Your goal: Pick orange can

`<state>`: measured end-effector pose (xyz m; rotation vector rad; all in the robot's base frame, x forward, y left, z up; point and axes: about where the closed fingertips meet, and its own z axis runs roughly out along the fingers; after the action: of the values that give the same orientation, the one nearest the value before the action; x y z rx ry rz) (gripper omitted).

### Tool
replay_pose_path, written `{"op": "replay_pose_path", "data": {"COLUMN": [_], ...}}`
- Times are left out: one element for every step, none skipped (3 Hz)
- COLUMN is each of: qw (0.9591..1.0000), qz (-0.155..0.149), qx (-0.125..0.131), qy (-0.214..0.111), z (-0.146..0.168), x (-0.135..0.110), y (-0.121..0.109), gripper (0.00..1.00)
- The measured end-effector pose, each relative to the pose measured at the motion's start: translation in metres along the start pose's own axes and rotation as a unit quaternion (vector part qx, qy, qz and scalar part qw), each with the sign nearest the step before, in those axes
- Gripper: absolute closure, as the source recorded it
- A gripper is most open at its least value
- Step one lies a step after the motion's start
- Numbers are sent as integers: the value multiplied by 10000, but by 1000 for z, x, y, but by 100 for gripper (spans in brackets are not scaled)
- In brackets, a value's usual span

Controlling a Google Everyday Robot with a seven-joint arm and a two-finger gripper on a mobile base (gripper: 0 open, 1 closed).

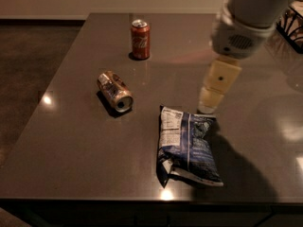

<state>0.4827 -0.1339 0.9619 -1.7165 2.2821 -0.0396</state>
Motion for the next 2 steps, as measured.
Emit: {"op": "replay_pose_path", "data": {"qw": [9996, 9977], "qz": [258, 619], "qx": [-71, -115], "qy": [119, 249], "z": [33, 63], "x": [-56, -99], "y": [-6, -8], "gripper": [0, 0]}}
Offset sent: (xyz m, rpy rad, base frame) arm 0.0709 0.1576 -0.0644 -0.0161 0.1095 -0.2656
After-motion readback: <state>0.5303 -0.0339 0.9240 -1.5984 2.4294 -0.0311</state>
